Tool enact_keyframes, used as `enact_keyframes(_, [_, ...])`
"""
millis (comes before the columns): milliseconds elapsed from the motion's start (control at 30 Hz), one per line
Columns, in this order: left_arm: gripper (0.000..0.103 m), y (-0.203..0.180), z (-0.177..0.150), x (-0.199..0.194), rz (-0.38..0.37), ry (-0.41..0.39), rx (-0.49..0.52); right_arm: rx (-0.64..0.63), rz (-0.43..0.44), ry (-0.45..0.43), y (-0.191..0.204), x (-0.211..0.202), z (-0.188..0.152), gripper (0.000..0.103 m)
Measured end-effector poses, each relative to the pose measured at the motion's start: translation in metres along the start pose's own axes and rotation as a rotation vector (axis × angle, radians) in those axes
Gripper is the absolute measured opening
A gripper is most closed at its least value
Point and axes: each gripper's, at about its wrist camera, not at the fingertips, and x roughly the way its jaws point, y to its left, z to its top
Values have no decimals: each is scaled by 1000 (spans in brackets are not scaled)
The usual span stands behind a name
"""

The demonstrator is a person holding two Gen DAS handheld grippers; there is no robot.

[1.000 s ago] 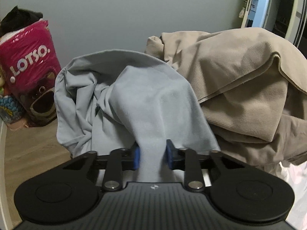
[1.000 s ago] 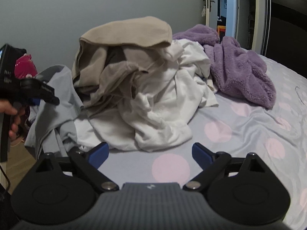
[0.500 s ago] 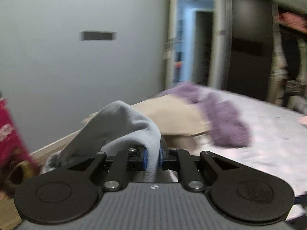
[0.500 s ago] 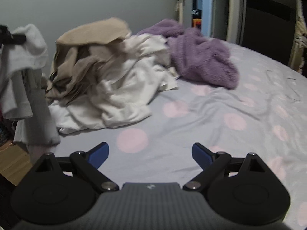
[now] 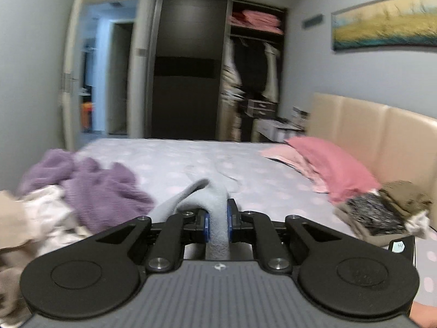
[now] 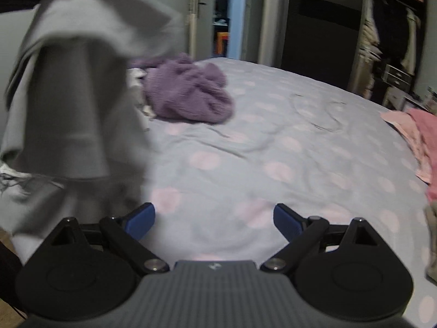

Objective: Fold clothes
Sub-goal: 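Pull the grey shirt out of the pile and drop it on the open bed with the left gripper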

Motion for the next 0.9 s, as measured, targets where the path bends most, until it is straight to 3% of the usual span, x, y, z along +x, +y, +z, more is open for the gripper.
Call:
enact_keyframes(133, [10,-8,-18,44,-13,121,3,64,-34,53,-38,7,-24,94])
enact_keyframes(200, [10,-1,-38,53,24,178,31,86,-24,103,-48,20,-39,87])
enact_keyframes(267, [11,8,-57,65,65,242,51,91,-2,154,-52,35,-53,70])
enact_keyframes(400, [13,26,-94,92,108,377,68,96,24,244,-49,66,-75,62])
enact_keyframes(600, [30,42,-109,97,92,395,12,82,62,320,-37,96,-94,51])
enact_keyframes(800, [39,45,-102,93,65,382,-19,97,82,346,-33,100,-101,18])
enact_keyframes(833, [39,44,-101,91,63,380,-21,93,82,342,-32,98,-101,8])
enact_keyframes(900, [43,40,-100,88,69,366,0,86,59,331,-30,89,-99,8])
